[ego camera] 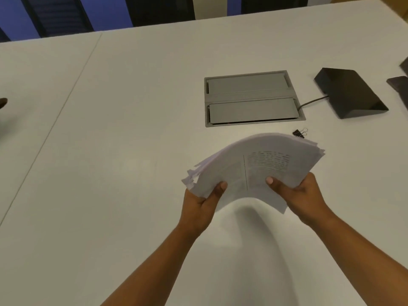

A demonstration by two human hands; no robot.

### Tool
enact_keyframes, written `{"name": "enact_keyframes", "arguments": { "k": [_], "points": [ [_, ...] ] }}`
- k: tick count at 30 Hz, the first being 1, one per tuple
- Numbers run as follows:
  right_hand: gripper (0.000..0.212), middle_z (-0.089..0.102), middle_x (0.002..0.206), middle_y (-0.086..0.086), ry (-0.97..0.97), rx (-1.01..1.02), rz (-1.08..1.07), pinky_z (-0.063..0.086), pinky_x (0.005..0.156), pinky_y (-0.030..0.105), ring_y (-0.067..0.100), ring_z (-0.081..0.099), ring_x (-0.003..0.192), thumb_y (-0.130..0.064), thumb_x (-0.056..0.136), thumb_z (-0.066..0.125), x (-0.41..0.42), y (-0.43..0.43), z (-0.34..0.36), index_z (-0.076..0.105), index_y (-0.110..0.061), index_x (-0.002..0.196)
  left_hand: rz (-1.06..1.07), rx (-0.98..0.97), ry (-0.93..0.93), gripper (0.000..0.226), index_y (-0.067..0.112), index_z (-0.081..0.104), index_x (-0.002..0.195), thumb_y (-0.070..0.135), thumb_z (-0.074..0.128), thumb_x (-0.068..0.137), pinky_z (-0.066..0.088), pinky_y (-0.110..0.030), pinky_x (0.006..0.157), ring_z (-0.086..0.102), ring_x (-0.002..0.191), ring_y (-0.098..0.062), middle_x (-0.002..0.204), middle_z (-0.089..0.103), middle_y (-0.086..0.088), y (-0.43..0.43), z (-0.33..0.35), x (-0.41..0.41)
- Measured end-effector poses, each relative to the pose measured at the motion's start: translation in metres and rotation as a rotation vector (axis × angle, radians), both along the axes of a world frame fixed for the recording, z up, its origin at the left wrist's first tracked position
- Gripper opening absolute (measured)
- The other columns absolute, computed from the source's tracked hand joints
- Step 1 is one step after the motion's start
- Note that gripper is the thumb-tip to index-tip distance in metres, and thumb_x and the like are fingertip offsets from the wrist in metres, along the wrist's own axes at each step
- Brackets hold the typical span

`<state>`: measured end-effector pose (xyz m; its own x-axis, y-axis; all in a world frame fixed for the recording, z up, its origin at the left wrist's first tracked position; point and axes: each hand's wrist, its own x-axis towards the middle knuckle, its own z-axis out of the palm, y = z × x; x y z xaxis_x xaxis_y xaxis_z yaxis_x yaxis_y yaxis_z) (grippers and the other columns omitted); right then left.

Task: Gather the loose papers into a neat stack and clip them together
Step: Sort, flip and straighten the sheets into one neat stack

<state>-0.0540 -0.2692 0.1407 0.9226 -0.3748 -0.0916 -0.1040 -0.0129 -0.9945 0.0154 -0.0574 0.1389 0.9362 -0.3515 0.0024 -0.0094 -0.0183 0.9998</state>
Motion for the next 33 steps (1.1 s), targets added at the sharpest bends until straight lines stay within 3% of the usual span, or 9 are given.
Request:
{"name": "enact_keyframes", "arguments": {
  "k": [2, 6, 11, 16, 21, 24, 26, 30, 33],
  "points": [
    [0.030, 0.076, 0.097, -0.018, -0.019, -0.020, 0.021, 0.060, 0.071, 0.023, 0.008, 0.072, 0.093, -0.026, 0.070, 0.075, 0.004, -0.009, 0.010, 0.070, -0.037, 0.098, 0.051, -0.004, -0.018, 0.045, 0.046, 0.060, 0.115, 0.022, 0.075, 0.080, 0.058, -0.023, 0.079, 0.066, 0.107, -0.006, 0.105, 0.071, 0.021, -0.011, 0.006, 0.000],
    [0.034, 0.076, 0.097, -0.014, -0.036, -0.031, 0.024, 0.059, 0.069, 0.025, 0.009, 0.071, 0.094, -0.026, 0.068, 0.077, 0.007, -0.023, 0.017, 0.071, -0.044, 0.096, 0.107, -0.006, -0.074, 0.034, 0.040, 0.068, 0.105, 0.028, 0.075, 0.074, 0.059, -0.026, 0.079, 0.070, 0.098, -0.004, 0.099, 0.075, 0.020, -0.022, 0.013, 0.006],
    [0.045, 0.074, 0.100, -0.016, -0.042, 0.005, 0.054, 0.059, 0.075, 0.029, 0.010, 0.069, 0.099, -0.021, 0.069, 0.076, 0.006, -0.026, 0.003, 0.068, -0.057, 0.095, 0.070, 0.014, -0.026, 0.031, 0.058, 0.070, 0.092, 0.031, 0.073, 0.077, 0.060, -0.029, 0.075, 0.070, 0.091, -0.005, 0.091, 0.074, 0.025, -0.027, 0.011, 0.017],
    [0.042, 0.073, 0.108, -0.006, 0.025, -0.024, 0.033, 0.060, 0.080, 0.035, 0.012, 0.069, 0.103, -0.021, 0.075, 0.079, 0.009, -0.024, -0.026, 0.066, -0.048, 0.104, 0.033, 0.070, 0.049, 0.044, 0.069, 0.063, 0.090, 0.026, 0.072, 0.086, 0.061, -0.034, 0.078, 0.069, 0.094, -0.012, 0.092, 0.072, 0.025, -0.032, -0.007, 0.025],
    [0.045, 0.069, 0.116, -0.009, 0.184, -0.072, 0.092, 0.058, 0.082, 0.023, 0.015, 0.066, 0.110, -0.034, 0.072, 0.077, 0.012, -0.027, -0.046, 0.063, -0.036, 0.114, 0.020, 0.167, 0.146, 0.021, 0.047, 0.066, 0.095, 0.026, 0.066, 0.092, 0.061, -0.026, 0.073, 0.071, 0.096, -0.017, 0.094, 0.073, 0.019, -0.033, -0.028, 0.029],
    [0.094, 0.044, 0.150, -0.006, 0.388, -0.194, -0.086, 0.042, 0.106, 0.027, 0.016, 0.041, 0.138, -0.052, 0.067, 0.076, 0.002, -0.025, -0.059, 0.035, -0.029, 0.148, 0.157, 0.074, 0.282, 0.012, 0.026, 0.071, 0.103, 0.023, 0.067, 0.091, 0.062, -0.038, 0.078, 0.073, 0.096, -0.025, 0.100, 0.077, 0.002, -0.034, -0.027, 0.028],
    [0.106, 0.030, 0.158, -0.003, 0.509, 0.026, -0.290, 0.032, 0.115, 0.037, 0.018, 0.029, 0.146, -0.053, 0.069, 0.077, -0.009, -0.015, -0.054, 0.020, -0.024, 0.154, 0.273, -0.103, 0.415, 0.017, 0.019, 0.070, 0.108, 0.019, 0.068, 0.091, 0.061, -0.044, 0.083, 0.074, 0.097, -0.026, 0.102, 0.078, -0.004, -0.035, -0.023, 0.027],
    [0.050, 0.066, 0.130, 0.006, 0.336, 0.774, -0.188, 0.045, 0.105, 0.042, 0.024, 0.061, 0.122, -0.034, 0.089, 0.063, -0.024, 0.010, -0.040, 0.057, -0.013, 0.134, 0.330, -0.406, 0.652, 0.024, 0.029, 0.064, 0.109, 0.013, 0.065, 0.092, 0.060, -0.042, 0.086, 0.074, 0.096, -0.019, 0.105, 0.078, 0.002, -0.039, -0.012, 0.014],
    [0.034, 0.072, 0.122, 0.006, 0.248, 0.749, -0.178, 0.053, 0.095, 0.043, 0.024, 0.068, 0.113, -0.012, 0.093, 0.058, -0.026, 0.014, -0.033, 0.063, -0.013, 0.126, 0.229, -0.450, 0.641, 0.041, 0.026, 0.059, 0.123, 0.002, 0.063, 0.089, 0.058, -0.044, 0.090, 0.071, 0.108, -0.023, 0.119, 0.073, -0.004, -0.033, -0.011, 0.000]
  ]
}}
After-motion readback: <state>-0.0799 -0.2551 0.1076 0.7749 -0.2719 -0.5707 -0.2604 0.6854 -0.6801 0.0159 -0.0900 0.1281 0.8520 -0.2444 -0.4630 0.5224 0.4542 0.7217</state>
